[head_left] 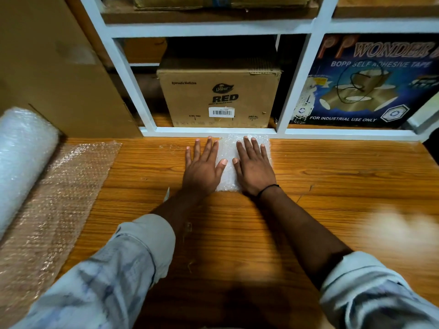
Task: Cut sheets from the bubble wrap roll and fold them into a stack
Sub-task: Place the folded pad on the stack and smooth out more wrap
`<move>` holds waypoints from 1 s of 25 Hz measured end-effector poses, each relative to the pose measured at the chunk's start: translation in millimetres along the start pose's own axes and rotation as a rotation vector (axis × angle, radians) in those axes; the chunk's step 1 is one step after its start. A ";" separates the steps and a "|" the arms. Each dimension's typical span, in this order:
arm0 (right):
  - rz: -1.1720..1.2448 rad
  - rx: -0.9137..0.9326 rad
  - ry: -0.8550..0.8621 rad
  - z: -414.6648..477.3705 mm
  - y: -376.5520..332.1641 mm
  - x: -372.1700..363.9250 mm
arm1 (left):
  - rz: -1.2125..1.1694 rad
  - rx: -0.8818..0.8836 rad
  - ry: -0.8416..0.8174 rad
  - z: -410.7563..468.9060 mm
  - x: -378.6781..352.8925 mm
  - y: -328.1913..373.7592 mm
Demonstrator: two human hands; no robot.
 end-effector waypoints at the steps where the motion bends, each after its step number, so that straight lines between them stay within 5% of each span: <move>1: 0.004 0.019 0.023 -2.8 -7.2 4.1 | 0.003 -0.006 0.023 -6.4 6.4 -2.3; 16: 0.109 0.371 -0.008 -30.7 -218.8 2.0 | 0.014 0.312 0.218 -151.6 108.0 -132.1; 25: 0.189 0.335 -0.095 -34.3 -411.3 -38.0 | 0.120 0.377 0.233 -236.1 163.5 -282.6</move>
Point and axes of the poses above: each hand's wrist, its own z-axis towards the middle knuckle, its own x-axis out of the back of the hand, y = z × x, the point moved 3 cm from there along z, towards the middle knuckle, and after that the axes turned 9 degrees about -z, right-handed, at the moved point
